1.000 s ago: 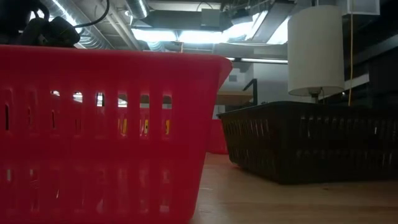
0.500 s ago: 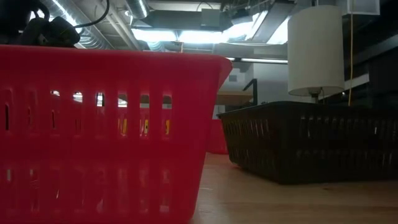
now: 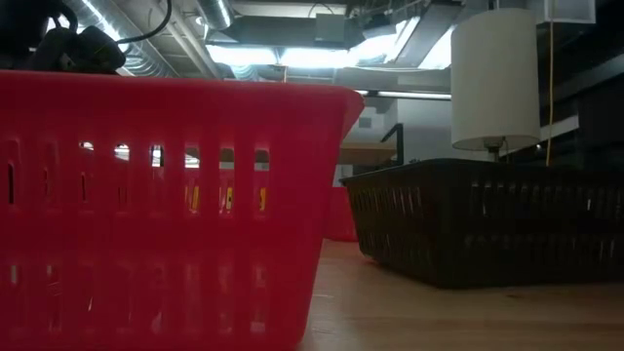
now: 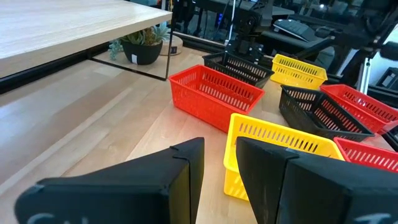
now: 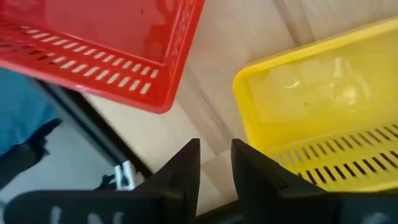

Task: Stack baskets on shelf by color
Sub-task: Put the right yellow bin on the shelf

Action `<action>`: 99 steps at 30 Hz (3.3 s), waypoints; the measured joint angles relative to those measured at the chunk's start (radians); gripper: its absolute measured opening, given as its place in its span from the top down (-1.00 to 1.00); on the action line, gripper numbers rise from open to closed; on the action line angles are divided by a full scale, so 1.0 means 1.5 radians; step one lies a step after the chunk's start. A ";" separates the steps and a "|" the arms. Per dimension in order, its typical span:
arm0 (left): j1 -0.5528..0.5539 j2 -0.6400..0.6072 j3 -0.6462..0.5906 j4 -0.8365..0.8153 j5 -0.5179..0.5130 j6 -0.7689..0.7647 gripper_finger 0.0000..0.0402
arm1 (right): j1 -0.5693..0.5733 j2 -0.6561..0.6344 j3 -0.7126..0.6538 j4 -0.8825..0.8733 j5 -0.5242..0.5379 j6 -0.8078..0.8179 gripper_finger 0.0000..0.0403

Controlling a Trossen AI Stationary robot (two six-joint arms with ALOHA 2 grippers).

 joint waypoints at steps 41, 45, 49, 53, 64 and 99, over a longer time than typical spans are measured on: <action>0.000 0.000 0.000 0.000 0.000 0.000 0.57 | 0.011 0.142 0.000 -0.057 -0.008 -0.045 0.87; 0.000 0.000 0.000 0.000 0.000 0.000 0.57 | -0.007 0.142 0.016 -0.076 -0.032 -0.045 0.97; 0.000 0.000 0.000 0.000 0.000 0.000 0.57 | -0.024 0.142 0.070 -0.144 -0.049 -0.046 0.99; 0.000 0.000 0.000 0.000 0.000 0.000 0.57 | -0.037 0.142 0.164 -0.269 -0.045 -0.046 0.99; 0.000 0.000 0.000 -0.003 0.000 -0.015 0.57 | -0.076 0.134 0.391 -0.353 0.429 -0.131 1.00; 0.000 0.000 0.000 -0.023 -0.001 0.000 0.57 | -0.801 0.142 0.467 -0.168 0.194 -1.186 1.00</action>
